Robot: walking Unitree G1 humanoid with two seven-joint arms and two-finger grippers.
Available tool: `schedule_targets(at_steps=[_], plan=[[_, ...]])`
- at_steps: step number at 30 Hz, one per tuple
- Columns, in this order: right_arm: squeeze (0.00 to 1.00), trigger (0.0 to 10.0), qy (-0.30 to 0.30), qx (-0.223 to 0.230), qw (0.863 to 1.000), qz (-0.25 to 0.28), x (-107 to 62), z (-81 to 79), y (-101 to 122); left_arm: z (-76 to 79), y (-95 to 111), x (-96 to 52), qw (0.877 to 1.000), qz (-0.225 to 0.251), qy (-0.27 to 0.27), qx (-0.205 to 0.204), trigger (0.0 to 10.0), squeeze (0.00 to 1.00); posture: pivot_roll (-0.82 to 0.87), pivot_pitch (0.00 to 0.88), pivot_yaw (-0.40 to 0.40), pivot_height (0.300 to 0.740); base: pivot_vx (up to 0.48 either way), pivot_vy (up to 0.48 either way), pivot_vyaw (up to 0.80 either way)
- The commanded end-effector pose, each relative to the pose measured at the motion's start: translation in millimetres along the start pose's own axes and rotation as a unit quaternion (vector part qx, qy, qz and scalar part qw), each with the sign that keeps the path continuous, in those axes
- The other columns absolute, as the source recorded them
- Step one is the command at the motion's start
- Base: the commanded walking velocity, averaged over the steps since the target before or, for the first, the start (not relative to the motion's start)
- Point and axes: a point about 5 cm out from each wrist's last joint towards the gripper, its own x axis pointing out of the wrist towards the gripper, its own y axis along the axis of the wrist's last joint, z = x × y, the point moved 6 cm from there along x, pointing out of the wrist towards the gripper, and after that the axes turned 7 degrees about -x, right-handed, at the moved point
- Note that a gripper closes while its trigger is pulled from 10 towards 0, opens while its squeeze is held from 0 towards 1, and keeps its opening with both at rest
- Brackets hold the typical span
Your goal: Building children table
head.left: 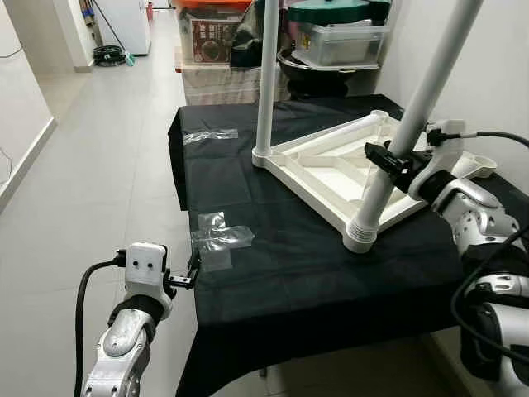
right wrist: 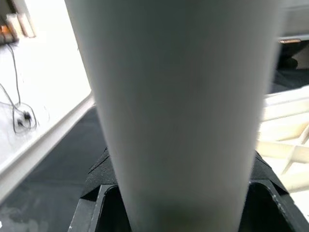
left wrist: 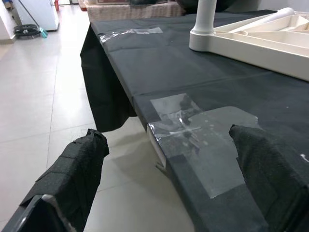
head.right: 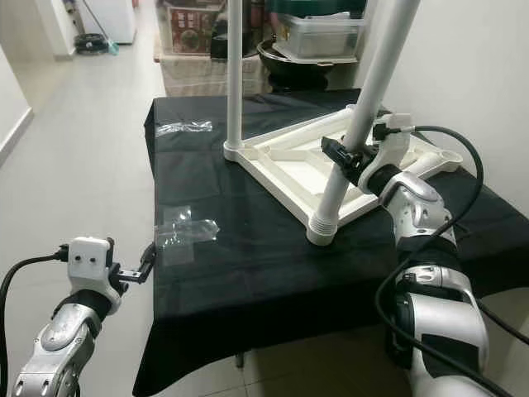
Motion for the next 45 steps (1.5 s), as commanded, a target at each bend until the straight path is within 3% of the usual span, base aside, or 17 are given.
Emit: schedule_targets(at_steps=[1,8,11,13,14,15,18,20,30,34,35,36,38,45], plan=[[0.0,0.0,-0.002,0.004,1.0,-0.004,-0.5,3.2,-2.3,1.8,-2.4,-0.8,1.0,-0.002,-0.004,0.002,10.0,0.0,0.04,0.0,-0.066,0.74,0.0,0.0,0.0],[0.0,0.0,-0.051,-0.013,0.998,-0.041,5.3,7.7,-13.3,2.0,-2.5,-0.9,1.0,-0.001,-0.004,0.003,10.0,0.0,0.04,0.0,-0.071,0.74,0.0,0.0,0.0],[0.0,0.0,-0.147,0.022,0.987,-0.056,10.0,10.0,-26.5,1.5,-3.4,-2.0,1.0,-0.002,-0.002,0.003,10.0,0.0,0.04,0.0,-0.068,0.74,0.0,0.0,0.0],[0.0,0.0,-0.2,0.043,0.974,-0.094,11.2,-3.8,-52.0,2.9,-5.0,-2.0,1.0,-0.005,-0.004,0.004,10.0,0.0,0.03,0.0,-0.067,0.74,0.0,0.0,0.0],[0.0,0.0,-0.2,0.043,0.974,-0.094,11.2,-3.8,-52.0,2.9,-5.0,-2.0,1.0,-0.005,-0.004,0.004,10.0,0.0,0.03,0.0,-0.067,0.74,0.0,0.0,0.0],[0.0,0.0,-0.218,0.061,0.968,-0.112,13.6,-22.3,-68.4,4.1,-5.6,-1.6,1.0,-0.005,-0.005,0.004,10.0,0.0,0.03,0.0,-0.065,0.74,0.0,0.0,0.0],[0.0,0.0,-0.24,0.083,0.961,-0.112,14.6,-34.6,-75.8,4.8,-4.9,-0.8,1.0,-0.004,-0.005,0.003,10.0,0.0,0.04,0.0,-0.067,0.74,0.0,0.0,0.0],[0.0,0.0,-0.281,0.108,0.947,-0.108,14.0,-41.7,-81.9,3.5,-2.8,-0.1,1.0,-0.002,-0.003,0.004,10.0,0.0,0.04,0.0,-0.07,0.74,0.0,0.0,0.0],[0.0,0.0,-0.311,0.075,0.939,-0.129,18.9,-65.8,-85.8,0.5,-5.5,-3.7,1.0,-0.005,0.004,0.004,10.0,0.0,0.04,0.0,-0.084,0.74,0.0,0.0,0.0],[0.0,0.0,-0.327,0.069,0.933,-0.133,19.6,-66.5,-84.7,1.0,-5.9,-3.6,1.0,-0.005,0.005,0.004,10.0,0.0,0.04,0.0,-0.088,0.74,0.0,0.0,0.0],[0.0,0.0,-0.349,0.068,0.925,-0.138,19.8,-66.0,-85.4,1.9,-6.2,-3.3,1.0,-0.005,0.005,0.004,10.0,0.0,0.04,0.0,-0.092,0.74,0.0,0.0,0.0],[0.0,0.0,-0.349,0.068,0.925,-0.138,19.8,-66.0,-85.4,1.9,-6.2,-3.3,1.0,-0.005,0.005,0.004,10.0,0.0,0.04,0.0,-0.092,0.74,0.0,0.0,0.0],[0.0,0.0,-0.382,0.089,0.907,-0.155,20.1,-70.1,-94.6,2.2,-6.3,-2.9,1.0,-0.006,0.006,0.005,10.0,0.0,0.05,0.0,-0.092,0.74,0.0,0.0,0.0],[0.0,0.0,-0.403,0.098,0.895,-0.164,21.6,-78.6,-98.3,1.7,-5.3,-1.9,1.0,-0.005,0.006,0.006,10.0,0.0,0.05,0.0,-0.093,0.74,0.0,0.0,0.0]])
